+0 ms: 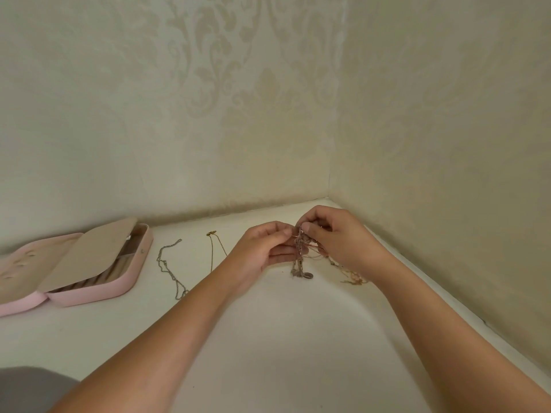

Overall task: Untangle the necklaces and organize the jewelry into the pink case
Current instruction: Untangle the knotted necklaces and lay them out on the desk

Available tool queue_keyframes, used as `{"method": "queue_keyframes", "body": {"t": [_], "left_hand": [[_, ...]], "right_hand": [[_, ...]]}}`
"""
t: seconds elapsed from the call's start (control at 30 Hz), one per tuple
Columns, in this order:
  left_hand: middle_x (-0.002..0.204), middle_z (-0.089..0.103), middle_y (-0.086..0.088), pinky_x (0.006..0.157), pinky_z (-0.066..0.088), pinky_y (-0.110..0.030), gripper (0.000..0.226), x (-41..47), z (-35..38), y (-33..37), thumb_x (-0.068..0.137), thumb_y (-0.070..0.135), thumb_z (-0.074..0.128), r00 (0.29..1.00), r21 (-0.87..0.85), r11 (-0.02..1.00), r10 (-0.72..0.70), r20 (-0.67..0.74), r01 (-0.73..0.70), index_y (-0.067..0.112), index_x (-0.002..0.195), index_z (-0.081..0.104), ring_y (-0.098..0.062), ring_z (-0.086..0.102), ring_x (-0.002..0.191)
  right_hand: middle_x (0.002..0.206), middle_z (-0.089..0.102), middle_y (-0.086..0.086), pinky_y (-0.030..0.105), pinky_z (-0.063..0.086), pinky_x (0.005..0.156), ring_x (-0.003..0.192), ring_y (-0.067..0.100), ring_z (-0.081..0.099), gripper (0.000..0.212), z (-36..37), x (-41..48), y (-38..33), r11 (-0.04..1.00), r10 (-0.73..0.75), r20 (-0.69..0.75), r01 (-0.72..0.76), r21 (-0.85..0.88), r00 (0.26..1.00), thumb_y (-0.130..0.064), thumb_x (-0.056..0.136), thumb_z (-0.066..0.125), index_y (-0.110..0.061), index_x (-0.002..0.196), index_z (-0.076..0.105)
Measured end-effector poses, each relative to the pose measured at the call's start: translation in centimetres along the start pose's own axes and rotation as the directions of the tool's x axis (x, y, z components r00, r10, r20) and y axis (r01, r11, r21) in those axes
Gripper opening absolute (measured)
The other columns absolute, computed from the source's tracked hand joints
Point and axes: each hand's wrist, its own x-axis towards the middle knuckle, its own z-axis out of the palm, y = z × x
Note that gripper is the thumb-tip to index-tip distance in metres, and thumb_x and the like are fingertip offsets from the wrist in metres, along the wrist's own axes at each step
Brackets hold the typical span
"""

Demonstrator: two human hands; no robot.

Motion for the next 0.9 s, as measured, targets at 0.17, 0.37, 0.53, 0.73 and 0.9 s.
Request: {"method": "queue_keyframes", "body": {"t": [0.17, 0.37, 0.53, 0.73, 0.9], "left_hand": [[0.093, 0.072, -0.012, 0.079, 0.057, -0.032, 0.015, 0.0, 0.1, 0.0, 0.092, 0.004, 0.053, 0.998, -0.071, 0.996, -0.047, 0.04, 0.05, 0.004, 0.099, 0.066, -0.024, 0.07, 0.081], [0.089, 0.073, -0.01, 0.074, 0.057, -0.027, 0.016, 0.1, -0.2, -0.1, 0.09, 0.001, 0.055, 1.0, -0.069, 0.997, -0.022, 0.013, 0.022, 0.003, 0.099, 0.068, -0.018, 0.07, 0.079], [0.079, 0.07, -0.007, 0.077, 0.057, -0.027, 0.017, 0.4, -0.7, -0.2, 0.093, -0.001, 0.052, 0.996, -0.078, 0.996, 0.036, -0.084, -0.043, 0.004, 0.097, 0.068, -0.018, 0.069, 0.081], [0.084, 0.074, -0.006, 0.085, 0.054, -0.023, 0.015, 0.4, -0.7, -0.3, 0.091, 0.002, 0.06, 0.964, 0.141, 0.978, 0.181, -0.195, -0.155, 0.012, 0.095, 0.071, -0.011, 0.069, 0.086], [0.082, 0.074, -0.004, 0.087, 0.055, -0.025, 0.015, 0.4, -1.1, -0.1, 0.092, 0.002, 0.058, 0.948, 0.089, 0.98, 0.196, -0.25, -0.179, 0.01, 0.096, 0.069, -0.015, 0.07, 0.091]], "right_hand": [[0.062, 0.058, -0.013, 0.012, 0.034, 0.052, 0.048, -0.003, 0.048, 0.021, 0.0, -0.1, -0.3, 1.0, -0.007, 0.031, 0.007, -0.015, 1.0, -0.011, 0.095, 0.055, -0.023, 0.08, 0.063], [0.067, 0.058, -0.012, 0.013, 0.035, 0.052, 0.048, -0.004, 0.047, 0.014, -0.4, -0.1, -0.2, 0.999, 0.008, -0.001, -0.008, -0.037, 1.0, -0.015, 0.093, 0.059, -0.023, 0.083, 0.066], [0.072, 0.061, -0.011, 0.015, 0.038, 0.048, 0.048, -0.002, 0.047, 0.017, -1.1, -0.1, 0.1, 0.987, 0.119, 0.041, -0.114, -0.115, 0.992, -0.017, 0.078, 0.078, -0.025, 0.088, 0.066], [0.067, 0.061, -0.01, 0.008, 0.037, 0.047, 0.055, 0.0, 0.052, 0.01, -1.2, -0.3, 0.3, 0.956, 0.116, -0.017, -0.116, -0.271, 0.993, -0.006, 0.082, 0.07, -0.015, 0.085, 0.073], [0.074, 0.065, -0.007, 0.009, 0.039, 0.046, 0.048, -0.002, 0.05, 0.009, -1.2, -0.3, 0.1, 0.961, 0.119, -0.049, -0.128, -0.245, 0.992, -0.013, 0.086, 0.067, -0.019, 0.083, 0.072]]}}
